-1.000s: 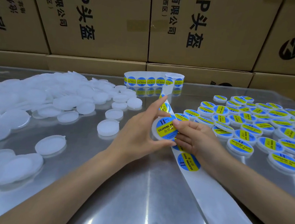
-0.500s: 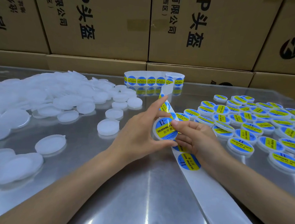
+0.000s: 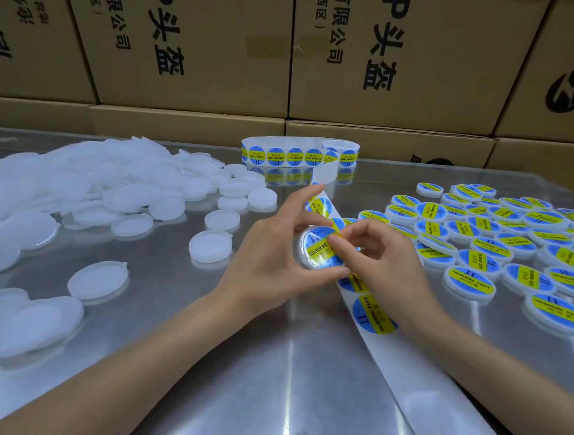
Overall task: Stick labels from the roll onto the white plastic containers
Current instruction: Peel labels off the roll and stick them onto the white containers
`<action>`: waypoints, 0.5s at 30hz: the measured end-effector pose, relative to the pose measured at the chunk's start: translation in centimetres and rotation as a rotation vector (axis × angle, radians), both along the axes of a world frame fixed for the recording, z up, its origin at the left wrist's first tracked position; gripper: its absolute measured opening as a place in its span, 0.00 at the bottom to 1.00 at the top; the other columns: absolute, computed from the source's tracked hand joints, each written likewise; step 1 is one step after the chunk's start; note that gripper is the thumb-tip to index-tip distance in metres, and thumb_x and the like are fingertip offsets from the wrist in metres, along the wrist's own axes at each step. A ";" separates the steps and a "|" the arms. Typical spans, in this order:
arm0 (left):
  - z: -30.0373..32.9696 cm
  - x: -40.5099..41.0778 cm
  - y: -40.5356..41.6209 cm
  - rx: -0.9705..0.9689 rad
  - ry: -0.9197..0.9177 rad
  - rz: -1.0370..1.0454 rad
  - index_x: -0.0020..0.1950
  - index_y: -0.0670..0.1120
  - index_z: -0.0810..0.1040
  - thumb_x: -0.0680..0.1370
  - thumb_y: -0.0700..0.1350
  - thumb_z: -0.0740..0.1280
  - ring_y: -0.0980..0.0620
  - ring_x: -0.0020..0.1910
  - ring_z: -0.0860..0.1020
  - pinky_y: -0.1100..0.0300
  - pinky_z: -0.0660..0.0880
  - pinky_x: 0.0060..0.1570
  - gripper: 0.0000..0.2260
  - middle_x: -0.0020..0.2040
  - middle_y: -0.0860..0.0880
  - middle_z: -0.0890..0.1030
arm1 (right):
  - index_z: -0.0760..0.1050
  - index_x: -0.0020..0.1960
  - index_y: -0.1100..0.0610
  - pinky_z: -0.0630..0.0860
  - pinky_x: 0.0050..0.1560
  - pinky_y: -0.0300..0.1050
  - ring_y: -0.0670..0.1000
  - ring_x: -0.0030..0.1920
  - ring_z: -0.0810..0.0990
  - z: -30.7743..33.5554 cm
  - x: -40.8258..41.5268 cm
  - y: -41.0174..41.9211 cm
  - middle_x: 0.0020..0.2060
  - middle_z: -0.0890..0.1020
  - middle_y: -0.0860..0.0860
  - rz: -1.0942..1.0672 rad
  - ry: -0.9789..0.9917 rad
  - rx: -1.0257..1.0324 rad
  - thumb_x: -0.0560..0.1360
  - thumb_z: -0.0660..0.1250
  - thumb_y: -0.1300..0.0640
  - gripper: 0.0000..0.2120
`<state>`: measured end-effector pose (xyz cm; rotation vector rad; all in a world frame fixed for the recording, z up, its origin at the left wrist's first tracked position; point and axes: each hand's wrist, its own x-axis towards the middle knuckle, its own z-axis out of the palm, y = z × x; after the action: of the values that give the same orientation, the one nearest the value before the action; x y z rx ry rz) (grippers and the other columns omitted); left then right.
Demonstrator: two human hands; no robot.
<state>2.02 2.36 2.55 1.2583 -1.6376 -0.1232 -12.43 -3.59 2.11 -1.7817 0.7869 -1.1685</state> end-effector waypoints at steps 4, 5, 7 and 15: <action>0.2 -0.2 0.0 -0.041 0.019 0.008 0.68 0.49 0.67 0.63 0.49 0.80 0.62 0.52 0.79 0.61 0.76 0.54 0.37 0.52 0.57 0.82 | 0.75 0.40 0.48 0.76 0.38 0.41 0.45 0.35 0.80 0.2 -0.3 -0.1 0.38 0.82 0.44 -0.005 0.055 -0.158 0.72 0.72 0.55 0.06; 0.2 -0.2 0.0 -0.045 0.019 0.007 0.67 0.49 0.68 0.63 0.49 0.80 0.62 0.53 0.79 0.61 0.76 0.54 0.36 0.52 0.56 0.82 | 0.75 0.41 0.47 0.74 0.37 0.37 0.44 0.33 0.80 0.2 -0.3 -0.1 0.40 0.81 0.43 -0.021 0.080 -0.195 0.71 0.72 0.53 0.06; 0.3 -0.2 0.1 -0.055 0.018 0.005 0.65 0.50 0.68 0.63 0.50 0.80 0.62 0.53 0.79 0.63 0.75 0.54 0.35 0.52 0.56 0.82 | 0.75 0.42 0.45 0.71 0.35 0.31 0.42 0.33 0.79 0.2 -0.3 -0.1 0.45 0.78 0.41 -0.068 0.115 -0.266 0.70 0.73 0.51 0.06; 0.2 0.1 0.2 -0.045 -0.046 -0.020 0.66 0.47 0.69 0.63 0.49 0.80 0.63 0.54 0.78 0.62 0.75 0.55 0.36 0.53 0.55 0.81 | 0.62 0.63 0.35 0.70 0.34 0.33 0.41 0.34 0.75 0.6 -0.8 -0.2 0.46 0.74 0.46 -0.081 0.221 -0.094 0.57 0.69 0.32 0.36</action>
<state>2.09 2.57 2.73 1.2190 -1.6836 -0.0690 -13.21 -3.82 2.70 -1.9968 0.9538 -1.0880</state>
